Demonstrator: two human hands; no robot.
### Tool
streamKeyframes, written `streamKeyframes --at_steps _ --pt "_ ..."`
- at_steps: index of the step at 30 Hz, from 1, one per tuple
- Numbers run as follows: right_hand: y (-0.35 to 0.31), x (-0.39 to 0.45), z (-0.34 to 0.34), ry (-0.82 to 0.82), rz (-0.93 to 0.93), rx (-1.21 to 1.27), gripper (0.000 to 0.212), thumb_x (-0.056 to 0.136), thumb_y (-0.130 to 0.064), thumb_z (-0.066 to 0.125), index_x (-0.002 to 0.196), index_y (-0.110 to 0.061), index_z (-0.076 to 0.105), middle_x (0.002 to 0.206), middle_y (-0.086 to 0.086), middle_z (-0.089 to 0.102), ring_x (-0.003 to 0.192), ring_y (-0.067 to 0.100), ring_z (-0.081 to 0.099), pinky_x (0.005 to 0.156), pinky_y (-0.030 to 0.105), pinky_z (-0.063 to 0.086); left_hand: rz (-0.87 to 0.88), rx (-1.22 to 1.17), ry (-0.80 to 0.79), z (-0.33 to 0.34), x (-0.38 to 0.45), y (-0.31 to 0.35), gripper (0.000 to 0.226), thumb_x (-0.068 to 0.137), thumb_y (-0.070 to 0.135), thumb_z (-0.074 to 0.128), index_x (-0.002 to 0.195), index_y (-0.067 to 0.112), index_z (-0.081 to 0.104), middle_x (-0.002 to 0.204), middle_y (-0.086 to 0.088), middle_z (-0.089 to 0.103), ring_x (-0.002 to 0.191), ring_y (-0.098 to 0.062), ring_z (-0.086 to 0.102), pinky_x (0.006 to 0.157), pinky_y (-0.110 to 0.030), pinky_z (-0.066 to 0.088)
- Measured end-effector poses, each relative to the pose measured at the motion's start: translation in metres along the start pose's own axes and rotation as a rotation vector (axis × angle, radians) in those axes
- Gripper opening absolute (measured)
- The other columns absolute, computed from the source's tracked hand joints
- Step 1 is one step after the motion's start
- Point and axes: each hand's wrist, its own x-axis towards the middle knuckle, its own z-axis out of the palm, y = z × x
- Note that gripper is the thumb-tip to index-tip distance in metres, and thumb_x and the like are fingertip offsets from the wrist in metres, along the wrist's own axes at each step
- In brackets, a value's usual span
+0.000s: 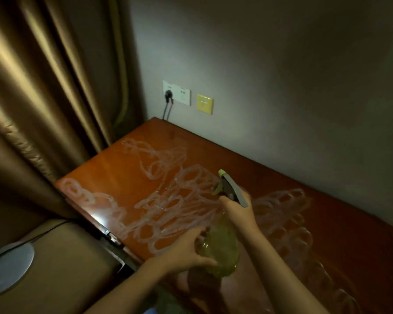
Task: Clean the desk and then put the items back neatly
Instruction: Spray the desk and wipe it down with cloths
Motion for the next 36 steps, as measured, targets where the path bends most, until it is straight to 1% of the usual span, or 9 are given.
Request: streamKeyframes --at_steps 6,11,13,17,21,26,30,32,36 --pt "0.008 0.034 0.07 -0.219 -0.035 -0.183 0.013 0.091 0.002 0.047 0.097 -0.001 0.058 0.073 0.01 0.04 0.062 0.018 0.033 0.058 0.031 0.027 -0.161 0.366 0.168 -0.079 -0.052 -0.074 0.057 0.081 0.044 0.067 0.129 0.019 0.051 0.125 0.003 0.054 0.109 -0.01 0.051 0.092 -0.021 0.042" --pt "0.015 0.063 0.14 -0.335 0.041 -0.38 0.017 0.087 0.002 0.044 0.082 -0.012 0.049 0.069 0.002 0.038 0.056 0.014 0.03 0.05 0.021 0.025 -0.188 0.297 0.271 -0.135 -0.049 -0.096 0.038 0.09 0.032 0.059 0.124 0.015 0.056 0.12 0.0 0.059 0.101 -0.012 0.056 0.087 -0.024 0.046" --pt "0.016 0.078 0.164 -0.339 0.101 -0.394 0.02 0.088 0.002 0.043 0.088 -0.017 0.049 0.073 0.001 0.042 0.058 0.012 0.034 0.05 0.021 0.028 -0.18 0.25 0.292 -0.161 -0.041 -0.111 0.037 0.091 0.034 0.058 0.123 0.016 0.057 0.119 0.002 0.059 0.102 -0.013 0.057 0.089 -0.026 0.047" --pt "0.013 0.109 0.211 -0.288 0.179 -0.429 0.019 0.09 -0.003 0.046 0.103 -0.017 0.05 0.087 0.003 0.053 0.062 0.012 0.044 0.049 0.018 0.035 -0.189 0.192 0.255 -0.216 -0.026 -0.147 0.035 0.092 0.03 0.057 0.125 0.018 0.055 0.116 0.004 0.059 0.095 -0.007 0.057 0.082 -0.018 0.046" --pt "0.018 0.139 0.25 -0.189 0.323 -0.348 0.016 0.09 -0.005 0.049 0.103 -0.01 0.057 0.076 -0.002 0.046 0.059 0.01 0.042 0.052 0.02 0.035 -0.144 0.182 0.303 -0.27 -0.009 -0.167 0.031 0.093 0.03 0.056 0.122 0.018 0.056 0.114 0.005 0.061 0.091 -0.005 0.056 0.075 -0.013 0.043" --pt "0.03 0.164 0.287 -0.04 0.545 -0.269 0.042 0.087 -0.039 0.06 0.115 -0.009 0.05 0.095 0.004 0.061 0.076 0.015 0.058 0.07 0.031 0.047 -0.135 0.156 0.315 -0.31 0.01 -0.185 0.029 0.093 0.026 0.057 0.121 0.016 0.058 0.105 0.007 0.061 0.089 -0.004 0.058 0.071 -0.009 0.042" --pt "0.041 0.177 0.307 0.099 0.589 -0.318 0.039 0.085 -0.049 0.06 0.091 -0.01 0.059 0.087 0.007 0.068 0.074 0.021 0.064 0.069 0.033 0.052 -0.12 0.145 0.267 -0.321 0.023 -0.194 0.027 0.093 0.023 0.056 0.119 0.015 0.058 0.101 0.008 0.059 0.086 -0.003 0.058 0.063 -0.004 0.041" --pt "0.043 0.18 0.309 0.155 0.617 -0.355 0.035 0.086 -0.046 0.059 0.074 -0.014 0.053 0.079 0.005 0.064 0.081 0.026 0.066 0.077 0.038 0.054 -0.123 0.151 0.241 -0.323 0.027 -0.199 0.027 0.094 0.023 0.056 0.12 0.015 0.058 0.104 0.007 0.06 0.089 -0.004 0.057 0.064 -0.004 0.04" --pt "0.052 0.188 0.306 0.195 0.666 -0.313 0.032 0.087 -0.045 0.058 0.077 -0.017 0.047 0.081 0.004 0.061 0.08 0.025 0.063 0.075 0.036 0.052 -0.137 0.154 0.198 -0.326 0.035 -0.208 0.028 0.094 0.02 0.055 0.121 0.013 0.057 0.111 0.002 0.062 0.084 -0.002 0.056 0.062 0.0 0.038"
